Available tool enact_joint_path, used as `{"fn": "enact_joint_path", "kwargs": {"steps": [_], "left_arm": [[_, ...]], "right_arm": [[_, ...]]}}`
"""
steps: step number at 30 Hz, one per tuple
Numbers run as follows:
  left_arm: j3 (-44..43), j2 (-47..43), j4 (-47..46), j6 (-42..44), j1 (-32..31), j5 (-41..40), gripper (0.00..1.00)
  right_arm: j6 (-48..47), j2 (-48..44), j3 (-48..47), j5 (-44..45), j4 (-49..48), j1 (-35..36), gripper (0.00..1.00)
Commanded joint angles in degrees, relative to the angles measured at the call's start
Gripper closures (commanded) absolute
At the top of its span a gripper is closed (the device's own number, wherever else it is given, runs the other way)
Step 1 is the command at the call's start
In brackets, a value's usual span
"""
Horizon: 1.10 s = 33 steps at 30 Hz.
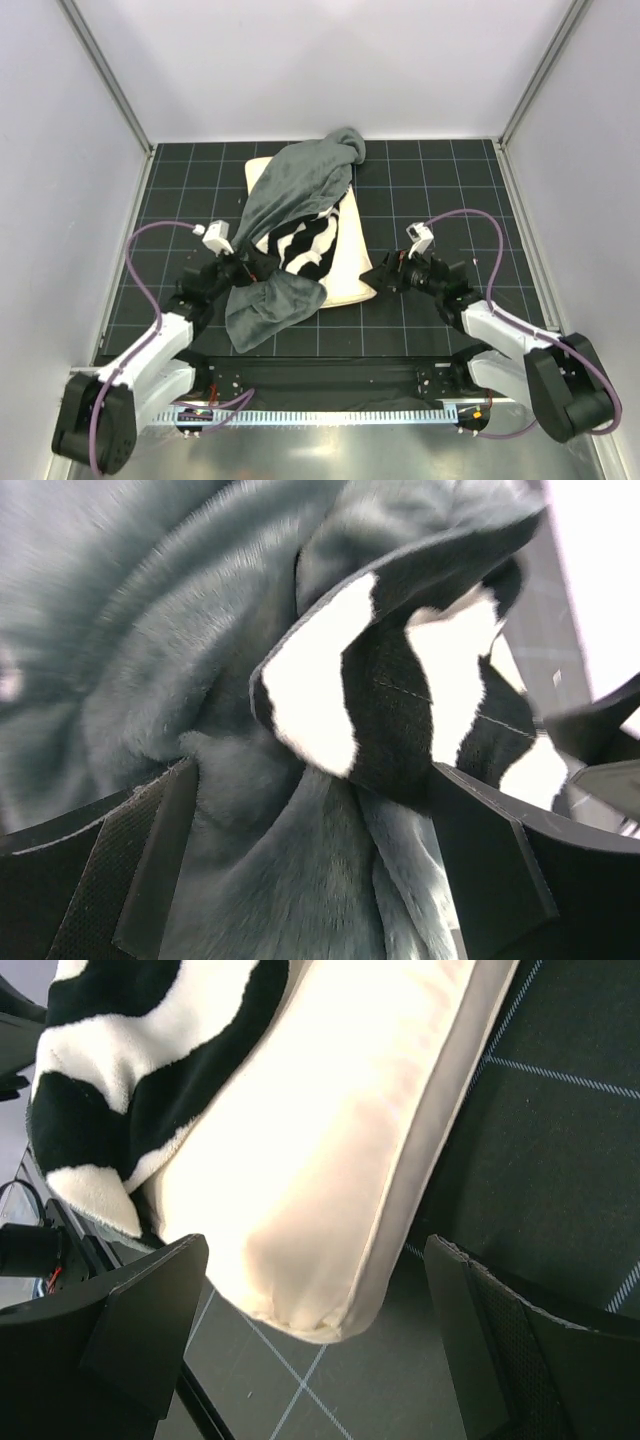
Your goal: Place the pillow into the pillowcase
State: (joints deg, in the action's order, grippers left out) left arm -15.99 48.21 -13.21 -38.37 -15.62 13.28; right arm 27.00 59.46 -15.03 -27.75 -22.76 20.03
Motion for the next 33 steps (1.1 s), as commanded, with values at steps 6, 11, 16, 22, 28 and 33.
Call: {"fn": "enact_joint_path", "kwargs": {"steps": [6,11,16,22,28,33], "left_arm": [[-8.79,14.45,-4.02,2.42,-3.89,1.49,0.25],[-8.45,11.57,-4.8,2.6,-3.9,-1.66,0.63],[-9.41,1.64,2.82,-0.3,-3.89,-9.05,1.0],[-15.82,-9.59,23.0,-5.22,-3.9,-24.5,1.0],[-24.95,-12.09,38.6,-8.13,-3.72,-43.05,1.0],[-36.28,-2.87,51.43,-12.25,0.13,-48.26,0.99]], "right_arm": [[-2.83,6.98,-5.01,-2.31,-3.17,2.73,0.12],[-3.19,11.11,-6.86,-3.63,-2.64,3.08,0.49],[-2.92,12.96,-8.44,-3.81,-1.94,3.17,0.89],[-3.27,9.72,-8.44,0.92,1.48,3.08,0.96],[-1.96,-11.44,-4.4,27.27,13.68,3.08,0.96],[8.55,-28.67,-3.42,60.48,29.81,2.47,0.96]]}}
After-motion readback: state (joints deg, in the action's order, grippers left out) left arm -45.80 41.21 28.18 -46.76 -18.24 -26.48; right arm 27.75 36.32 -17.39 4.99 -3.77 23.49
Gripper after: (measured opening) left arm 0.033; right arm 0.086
